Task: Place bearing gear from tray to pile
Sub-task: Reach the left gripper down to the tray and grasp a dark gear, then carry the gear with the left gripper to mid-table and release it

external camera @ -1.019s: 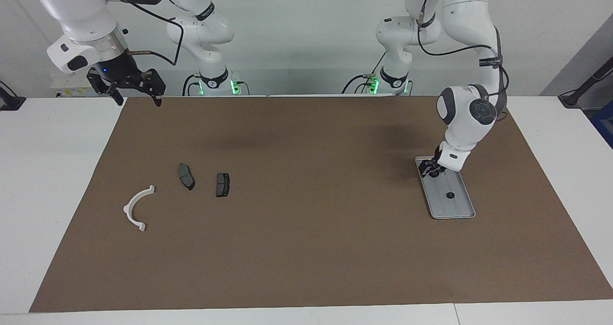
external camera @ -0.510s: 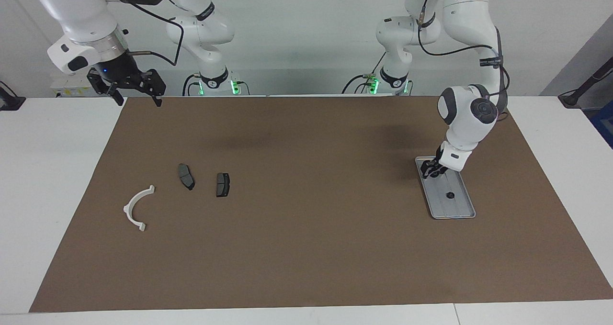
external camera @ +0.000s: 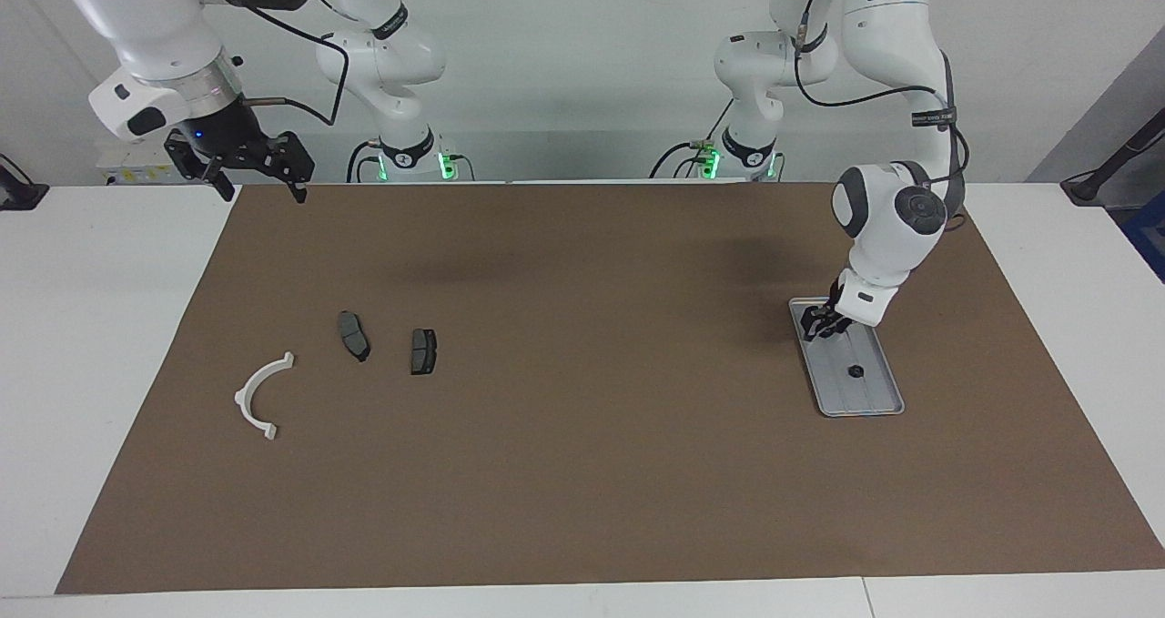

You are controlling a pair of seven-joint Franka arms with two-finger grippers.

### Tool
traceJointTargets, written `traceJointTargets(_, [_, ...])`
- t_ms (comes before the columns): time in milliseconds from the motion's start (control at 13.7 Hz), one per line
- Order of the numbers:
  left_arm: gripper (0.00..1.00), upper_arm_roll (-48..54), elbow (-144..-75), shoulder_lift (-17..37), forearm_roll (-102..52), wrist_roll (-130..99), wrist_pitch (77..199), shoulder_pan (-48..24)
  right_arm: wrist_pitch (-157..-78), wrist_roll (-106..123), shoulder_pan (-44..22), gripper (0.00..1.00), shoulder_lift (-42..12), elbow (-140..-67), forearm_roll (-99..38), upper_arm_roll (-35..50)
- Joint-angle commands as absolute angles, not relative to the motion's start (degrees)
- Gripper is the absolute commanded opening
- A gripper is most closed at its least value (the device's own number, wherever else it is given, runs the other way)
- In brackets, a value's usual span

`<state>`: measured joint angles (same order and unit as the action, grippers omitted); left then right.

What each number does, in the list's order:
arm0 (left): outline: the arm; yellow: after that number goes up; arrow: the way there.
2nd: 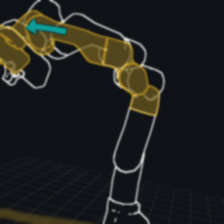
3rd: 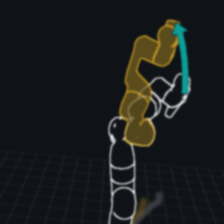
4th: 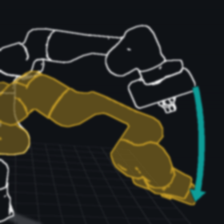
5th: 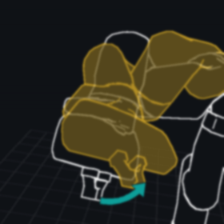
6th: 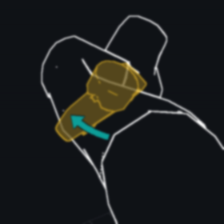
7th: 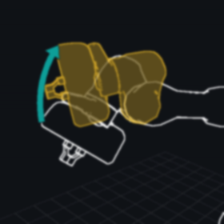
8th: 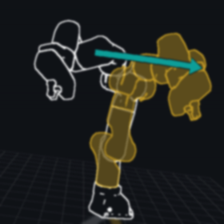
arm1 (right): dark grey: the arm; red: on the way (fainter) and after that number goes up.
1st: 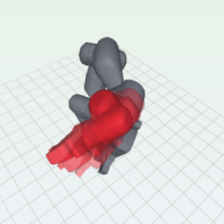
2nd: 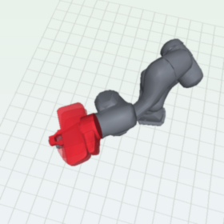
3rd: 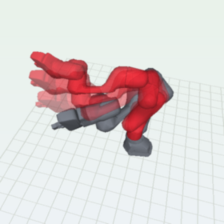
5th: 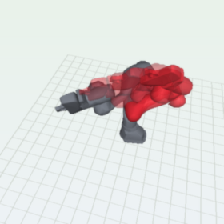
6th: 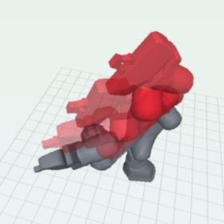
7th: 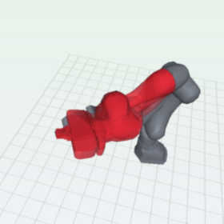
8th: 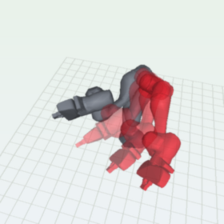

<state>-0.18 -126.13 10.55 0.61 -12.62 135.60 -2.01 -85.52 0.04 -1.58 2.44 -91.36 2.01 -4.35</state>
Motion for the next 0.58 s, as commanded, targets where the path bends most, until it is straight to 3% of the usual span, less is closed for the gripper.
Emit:
traceJointTargets(0, [0.29,-0.44,-126.83,10.90,1.49,-12.22,136.85,-1.76,-84.99,-0.62,-0.53,1.00,3.78,-92.55,1.49,-4.04])
traceJointTargets(437, [0.00,-0.44,-126.57,10.90,1.49,-12.83,135.97,-1.85,-85.08,-0.70,-0.88,1.00,3.87,-92.55,1.58,-3.96])
traceJointTargets(510, [0.00,-0.35,-125.69,10.90,1.41,-13.35,134.84,-2.02,-85.08,-0.53,-0.97,1.00,3.87,-92.55,1.58,-3.96])
